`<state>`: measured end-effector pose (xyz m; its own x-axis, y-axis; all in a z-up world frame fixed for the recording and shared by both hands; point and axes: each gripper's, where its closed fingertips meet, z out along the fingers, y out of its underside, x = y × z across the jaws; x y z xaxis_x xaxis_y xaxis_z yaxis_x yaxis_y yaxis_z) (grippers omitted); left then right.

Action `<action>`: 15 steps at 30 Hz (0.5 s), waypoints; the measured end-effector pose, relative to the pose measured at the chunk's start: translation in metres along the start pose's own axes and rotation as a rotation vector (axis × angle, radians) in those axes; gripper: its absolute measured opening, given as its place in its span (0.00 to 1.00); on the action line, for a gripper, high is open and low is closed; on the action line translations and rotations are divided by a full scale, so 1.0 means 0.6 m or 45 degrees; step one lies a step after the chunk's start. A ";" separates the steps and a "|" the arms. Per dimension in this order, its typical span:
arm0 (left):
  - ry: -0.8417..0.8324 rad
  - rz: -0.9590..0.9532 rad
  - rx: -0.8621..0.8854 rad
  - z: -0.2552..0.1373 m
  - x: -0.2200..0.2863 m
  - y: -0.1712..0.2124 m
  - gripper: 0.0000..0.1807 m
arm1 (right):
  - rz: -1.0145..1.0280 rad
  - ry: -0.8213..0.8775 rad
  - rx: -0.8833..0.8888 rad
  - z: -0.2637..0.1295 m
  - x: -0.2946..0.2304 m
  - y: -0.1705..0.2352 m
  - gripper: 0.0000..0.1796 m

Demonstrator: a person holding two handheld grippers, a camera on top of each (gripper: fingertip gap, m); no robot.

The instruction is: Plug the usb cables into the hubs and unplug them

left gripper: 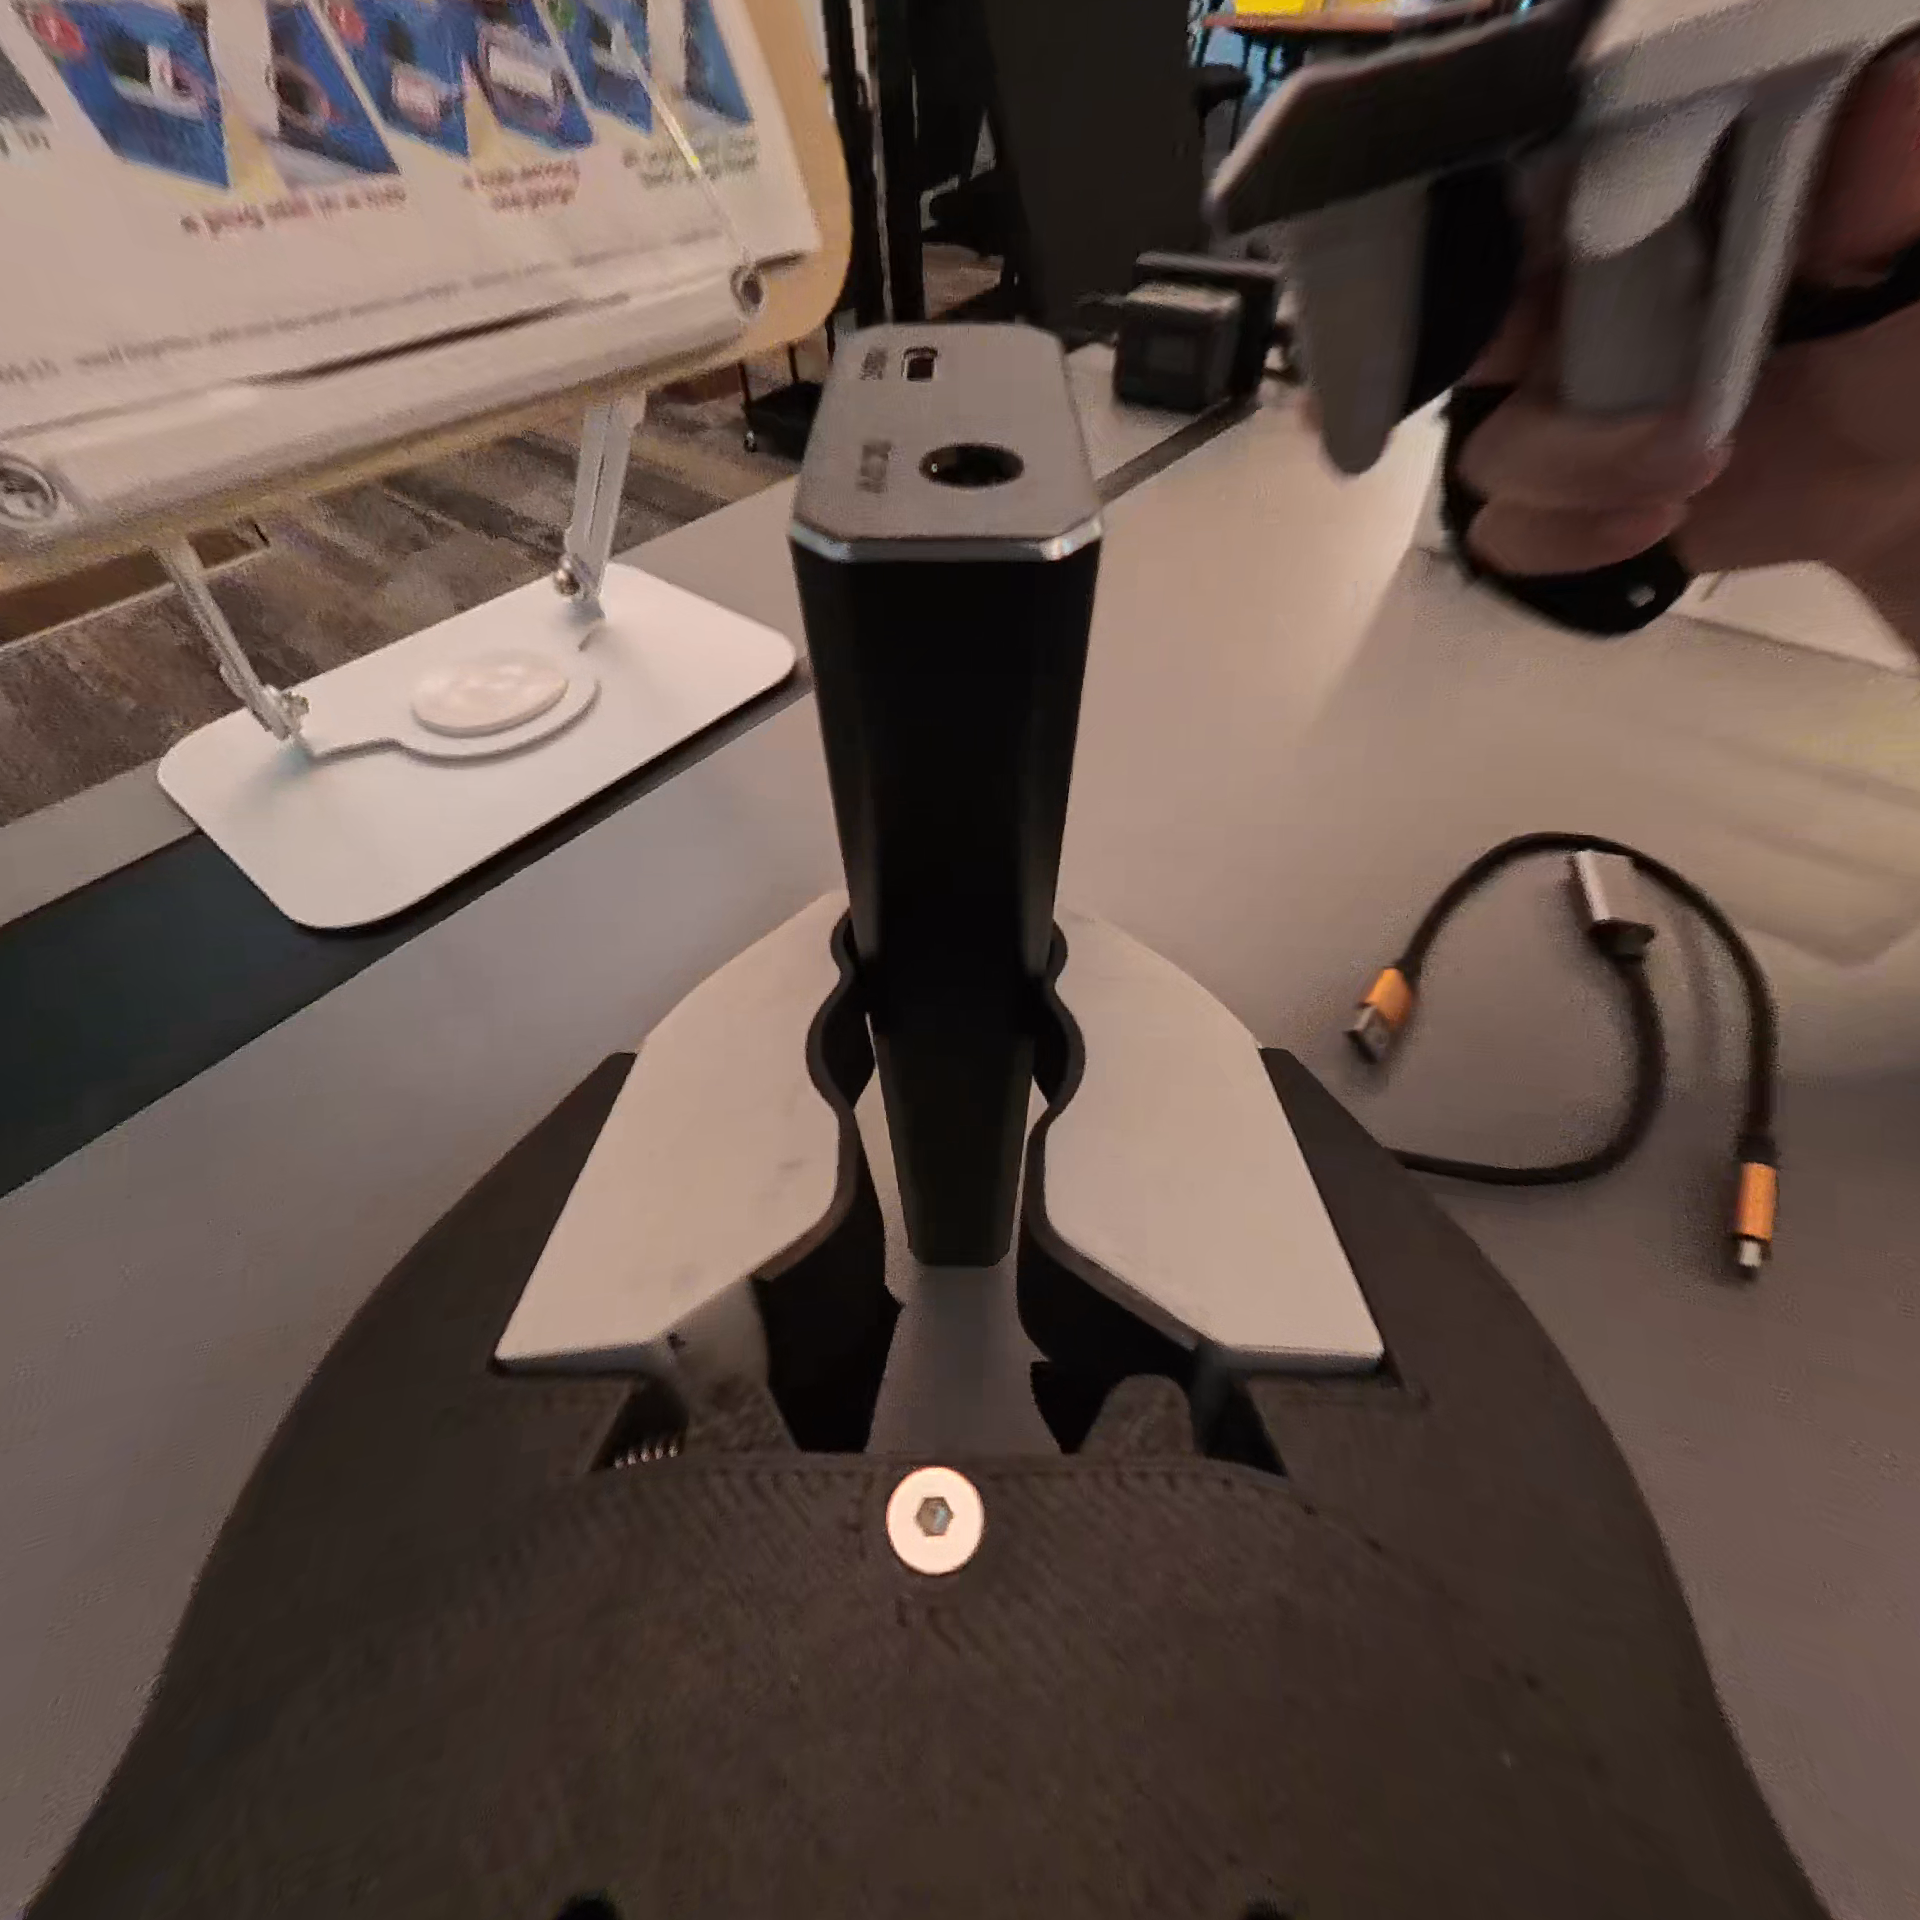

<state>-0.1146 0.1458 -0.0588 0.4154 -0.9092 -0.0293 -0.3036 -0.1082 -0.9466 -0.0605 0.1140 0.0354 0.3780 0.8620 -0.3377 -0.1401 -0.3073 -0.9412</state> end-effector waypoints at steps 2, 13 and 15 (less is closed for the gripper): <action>0.000 0.001 -0.040 0.011 -0.013 0.014 0.15 | 0.020 0.030 0.005 -0.019 0.010 -0.004 0.23; 0.056 -0.079 0.013 0.015 -0.013 0.012 0.15 | 0.028 0.122 -0.053 -0.057 0.046 0.013 0.23; 0.069 -0.096 0.013 0.014 -0.012 0.015 0.16 | 0.020 0.109 -0.049 -0.058 0.040 0.011 0.23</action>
<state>-0.1129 0.1550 -0.0698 0.3899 -0.9190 0.0591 -0.2641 -0.1731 -0.9488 -0.0207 0.1186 0.0211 0.4534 0.8198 -0.3499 -0.1119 -0.3371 -0.9348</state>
